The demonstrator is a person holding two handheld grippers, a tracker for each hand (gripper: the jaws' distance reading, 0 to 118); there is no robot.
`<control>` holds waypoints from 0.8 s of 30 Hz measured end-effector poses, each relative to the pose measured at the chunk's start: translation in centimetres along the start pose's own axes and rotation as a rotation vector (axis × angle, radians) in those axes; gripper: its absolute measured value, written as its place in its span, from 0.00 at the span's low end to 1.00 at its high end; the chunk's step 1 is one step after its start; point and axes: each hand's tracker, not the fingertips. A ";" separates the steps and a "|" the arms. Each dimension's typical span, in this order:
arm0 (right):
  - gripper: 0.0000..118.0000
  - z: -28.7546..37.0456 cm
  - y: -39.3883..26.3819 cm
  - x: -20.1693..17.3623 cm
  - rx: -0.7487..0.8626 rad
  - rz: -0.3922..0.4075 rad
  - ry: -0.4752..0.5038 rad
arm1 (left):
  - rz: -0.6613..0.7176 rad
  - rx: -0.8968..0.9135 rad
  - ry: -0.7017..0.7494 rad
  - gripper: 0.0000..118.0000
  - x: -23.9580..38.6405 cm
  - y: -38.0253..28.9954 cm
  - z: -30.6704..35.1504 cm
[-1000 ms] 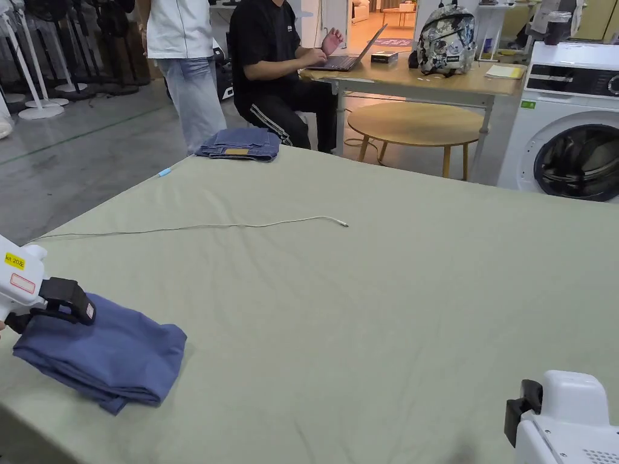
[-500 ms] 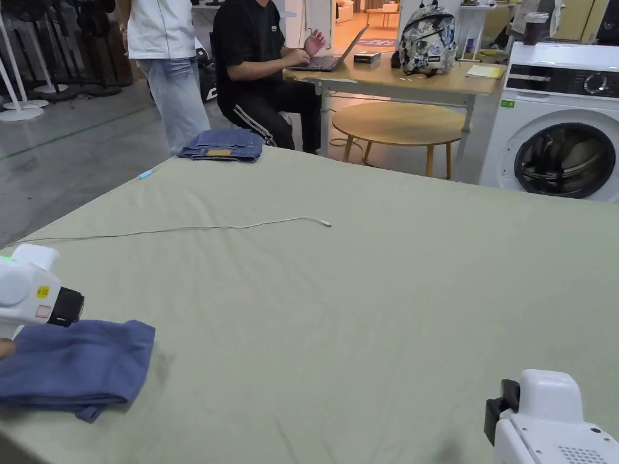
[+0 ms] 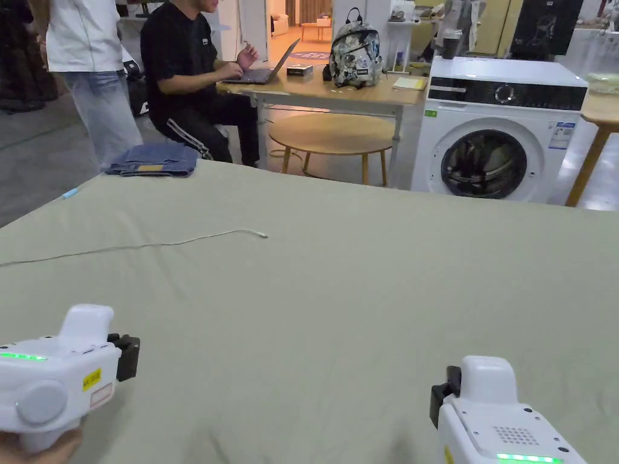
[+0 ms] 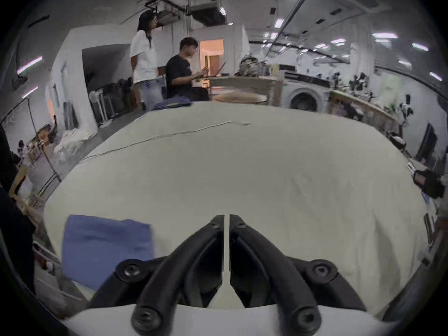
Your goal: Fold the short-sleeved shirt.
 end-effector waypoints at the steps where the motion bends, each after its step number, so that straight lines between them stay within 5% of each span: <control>1: 0.00 0.1 0.1 0.3 0.007 -0.008 -0.009 | -0.012 0.023 -0.006 0.00 1.6 0.0 0.1; 13: 0.00 1.9 1.4 5.1 0.110 -0.065 -0.108 | -0.113 0.326 -0.097 0.00 18.1 1.7 2.3; 24: 0.00 3.3 2.3 7.1 0.228 -0.072 -0.177 | -0.075 0.457 -0.125 0.00 22.7 2.3 3.3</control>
